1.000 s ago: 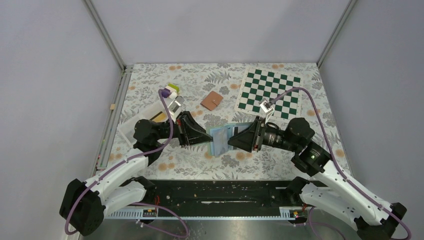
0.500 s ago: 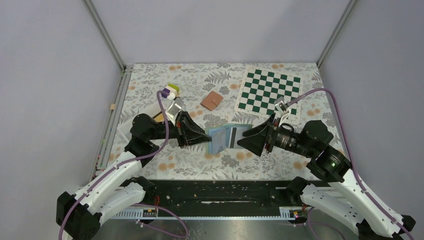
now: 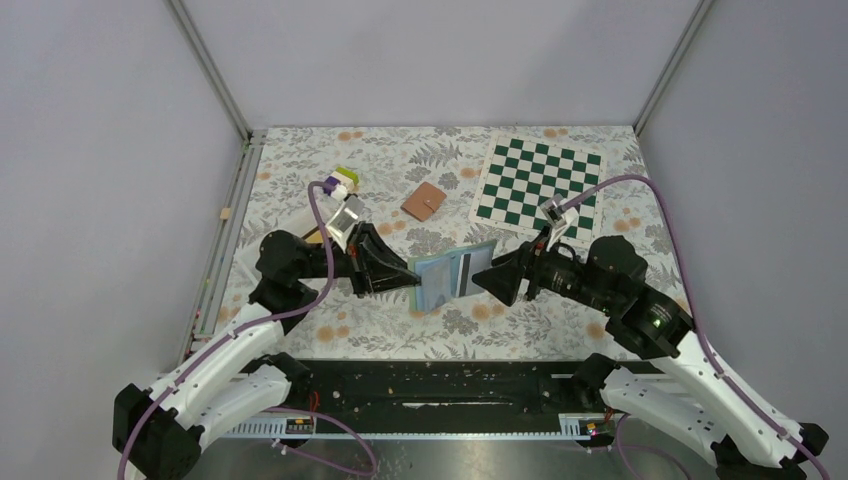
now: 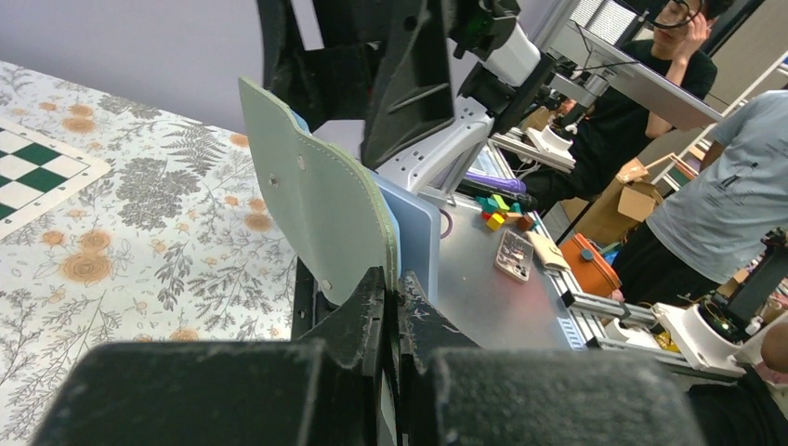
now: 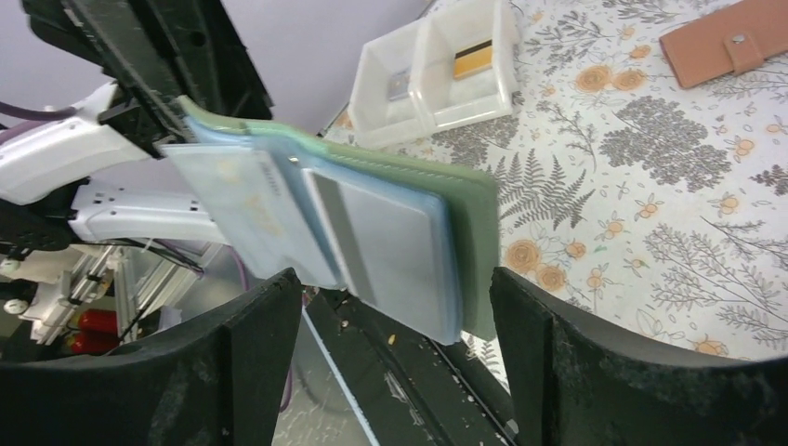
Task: Take the credit cards out of the card holder
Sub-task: Remove the credit card from the card holder.
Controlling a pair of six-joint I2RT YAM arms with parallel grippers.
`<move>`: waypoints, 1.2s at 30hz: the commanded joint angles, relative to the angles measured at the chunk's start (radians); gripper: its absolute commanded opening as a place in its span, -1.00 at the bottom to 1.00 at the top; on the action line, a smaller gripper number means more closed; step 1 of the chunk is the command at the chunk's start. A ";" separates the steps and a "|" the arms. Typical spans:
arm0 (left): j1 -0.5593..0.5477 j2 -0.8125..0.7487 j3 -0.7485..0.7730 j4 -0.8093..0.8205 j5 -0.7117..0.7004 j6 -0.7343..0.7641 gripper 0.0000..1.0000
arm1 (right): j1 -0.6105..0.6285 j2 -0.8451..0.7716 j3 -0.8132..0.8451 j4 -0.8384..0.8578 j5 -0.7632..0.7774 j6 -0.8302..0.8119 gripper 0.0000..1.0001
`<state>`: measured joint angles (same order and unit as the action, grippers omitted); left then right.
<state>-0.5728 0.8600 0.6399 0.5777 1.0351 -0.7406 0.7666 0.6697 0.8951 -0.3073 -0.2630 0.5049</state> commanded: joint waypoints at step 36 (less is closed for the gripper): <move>0.111 0.037 -0.056 0.044 0.012 -0.025 0.27 | 0.005 0.016 0.123 -0.116 -0.049 -0.031 -1.00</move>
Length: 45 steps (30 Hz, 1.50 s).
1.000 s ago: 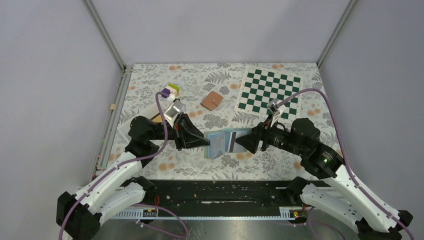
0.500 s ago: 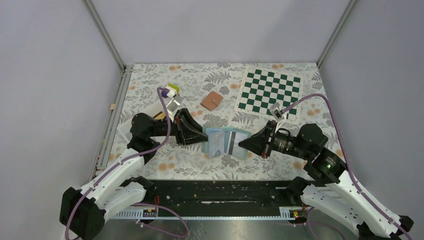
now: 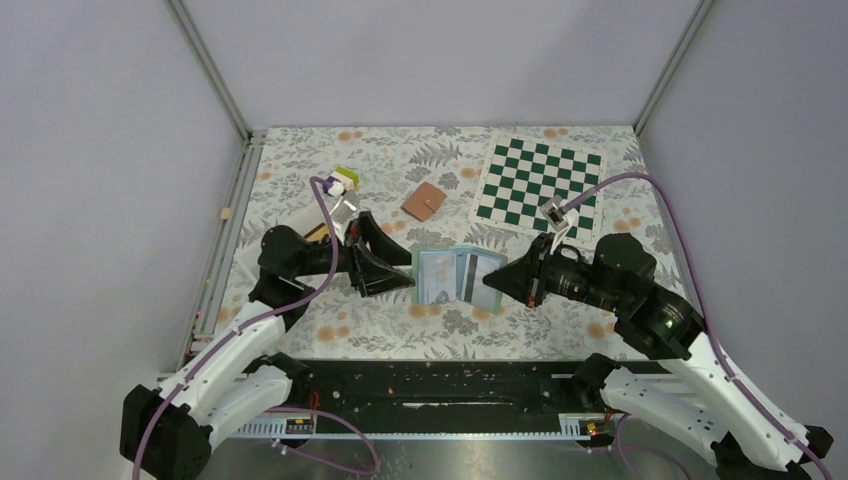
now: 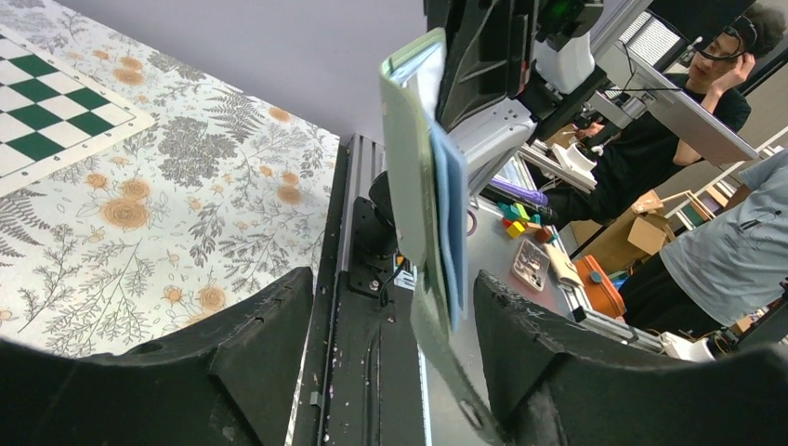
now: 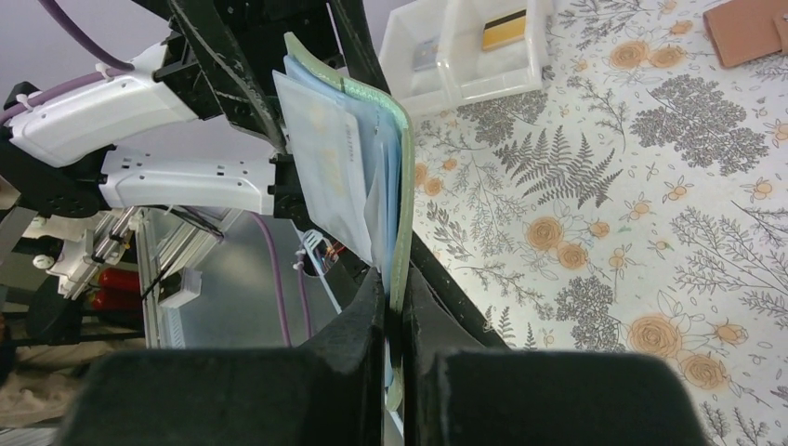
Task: Take the credit cards out of the card holder
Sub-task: Remove the credit card from the card holder.
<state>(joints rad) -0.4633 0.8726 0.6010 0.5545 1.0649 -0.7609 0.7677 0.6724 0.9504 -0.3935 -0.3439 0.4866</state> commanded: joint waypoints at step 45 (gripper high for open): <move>-0.047 0.197 0.048 0.072 -0.032 -0.009 -0.79 | 0.002 0.053 -0.007 0.095 -0.030 0.015 -1.00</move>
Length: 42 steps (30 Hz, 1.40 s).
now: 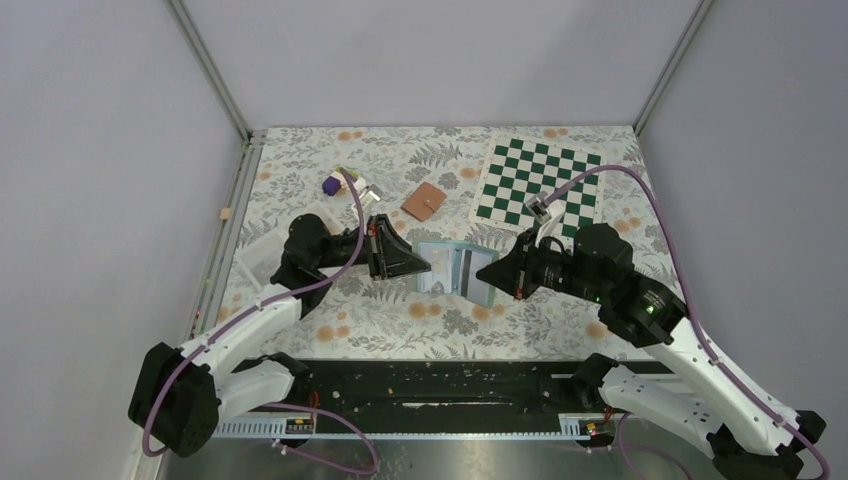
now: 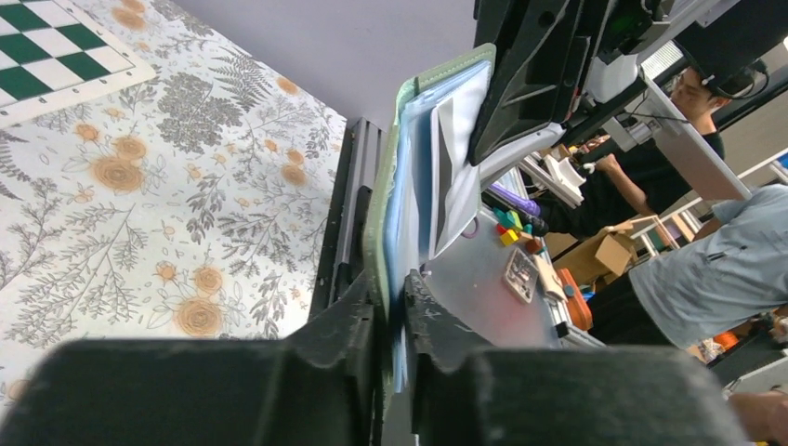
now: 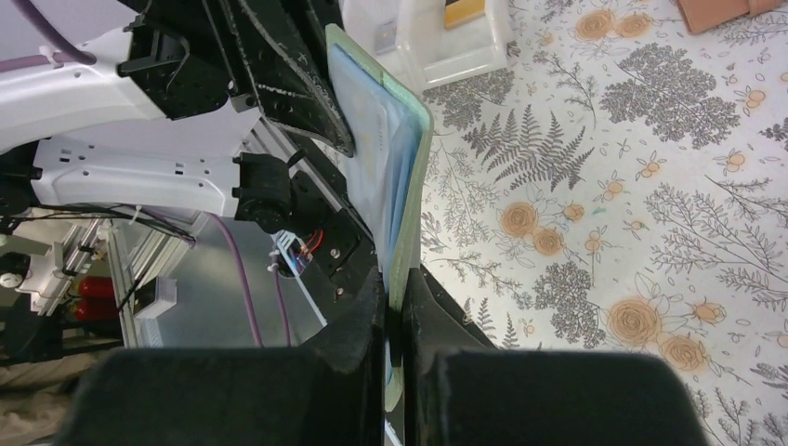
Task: Take the credit cards out of the card holder
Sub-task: Remove the credit card from the card holder.
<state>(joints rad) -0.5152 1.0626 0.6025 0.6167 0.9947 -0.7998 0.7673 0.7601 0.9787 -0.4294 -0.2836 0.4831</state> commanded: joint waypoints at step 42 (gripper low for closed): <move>0.050 0.066 -0.028 0.603 0.152 -0.376 -1.00 | -0.070 -0.170 0.019 -0.042 0.061 -0.050 0.23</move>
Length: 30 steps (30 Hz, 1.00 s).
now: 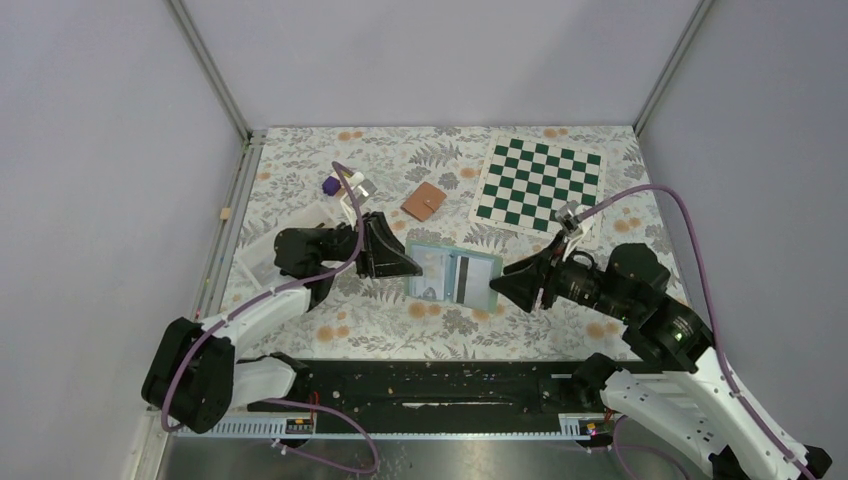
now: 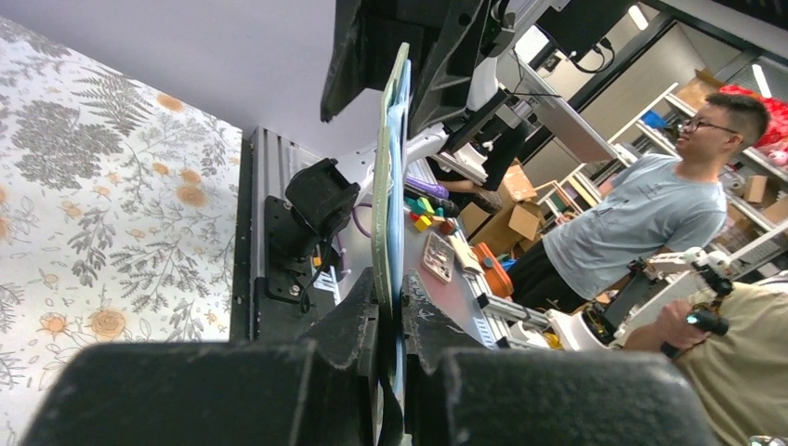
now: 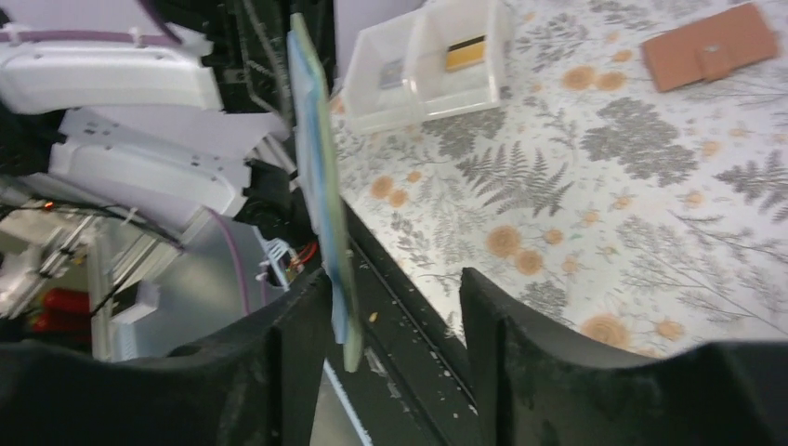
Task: Take the credit cards out of the card holder
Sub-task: Remove the credit card from the card holder.
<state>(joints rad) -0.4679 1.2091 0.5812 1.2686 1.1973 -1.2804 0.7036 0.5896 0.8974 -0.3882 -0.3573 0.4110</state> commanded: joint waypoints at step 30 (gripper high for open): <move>0.002 -0.197 0.080 -0.509 -0.174 0.390 -1.00 | 0.094 0.218 0.018 0.300 0.003 0.297 0.32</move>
<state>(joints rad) -0.4679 1.0489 0.6090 0.7319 1.0473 -0.8982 0.7895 0.7803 0.8955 -0.0051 -0.4862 0.8410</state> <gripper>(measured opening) 0.065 0.656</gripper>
